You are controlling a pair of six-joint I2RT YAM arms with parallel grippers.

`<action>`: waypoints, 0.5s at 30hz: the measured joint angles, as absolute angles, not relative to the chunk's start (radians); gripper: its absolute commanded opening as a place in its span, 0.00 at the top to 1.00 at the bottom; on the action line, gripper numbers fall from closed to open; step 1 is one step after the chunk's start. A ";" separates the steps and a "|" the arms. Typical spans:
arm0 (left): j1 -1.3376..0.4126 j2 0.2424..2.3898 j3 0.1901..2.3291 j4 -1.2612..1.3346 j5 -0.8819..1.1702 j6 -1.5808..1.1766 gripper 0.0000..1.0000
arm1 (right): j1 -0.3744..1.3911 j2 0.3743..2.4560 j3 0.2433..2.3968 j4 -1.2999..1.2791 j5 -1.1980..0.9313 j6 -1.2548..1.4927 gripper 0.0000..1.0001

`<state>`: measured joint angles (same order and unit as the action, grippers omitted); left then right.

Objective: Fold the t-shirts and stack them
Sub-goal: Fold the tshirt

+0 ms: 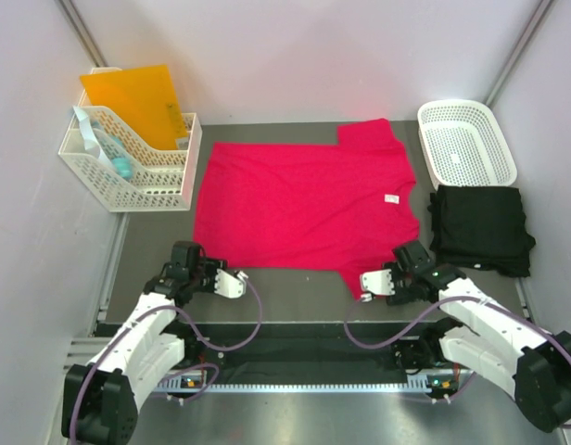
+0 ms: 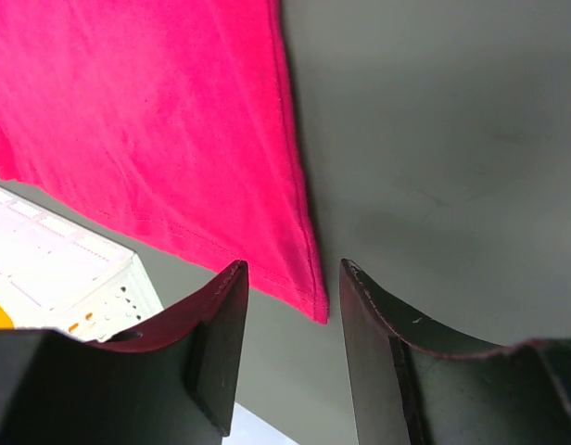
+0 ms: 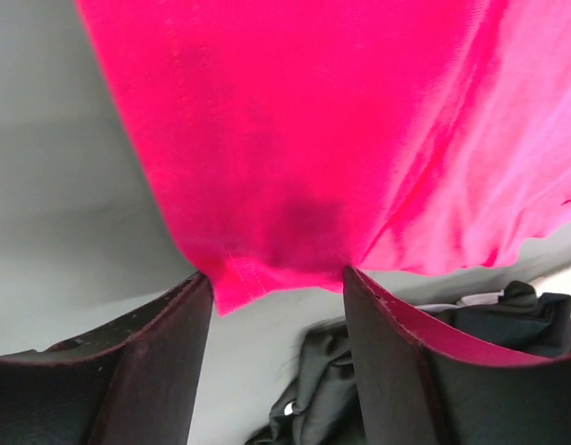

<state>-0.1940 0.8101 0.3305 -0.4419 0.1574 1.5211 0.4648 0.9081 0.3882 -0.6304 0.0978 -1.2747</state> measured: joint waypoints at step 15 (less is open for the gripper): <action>-0.147 0.942 0.321 -0.307 0.141 1.522 0.53 | 0.469 0.860 0.387 -0.672 0.084 -1.327 0.49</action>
<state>-0.1467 0.9417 0.3210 -0.3073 0.1413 1.5219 0.4686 0.8600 0.3866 -0.6720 0.0845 -1.3273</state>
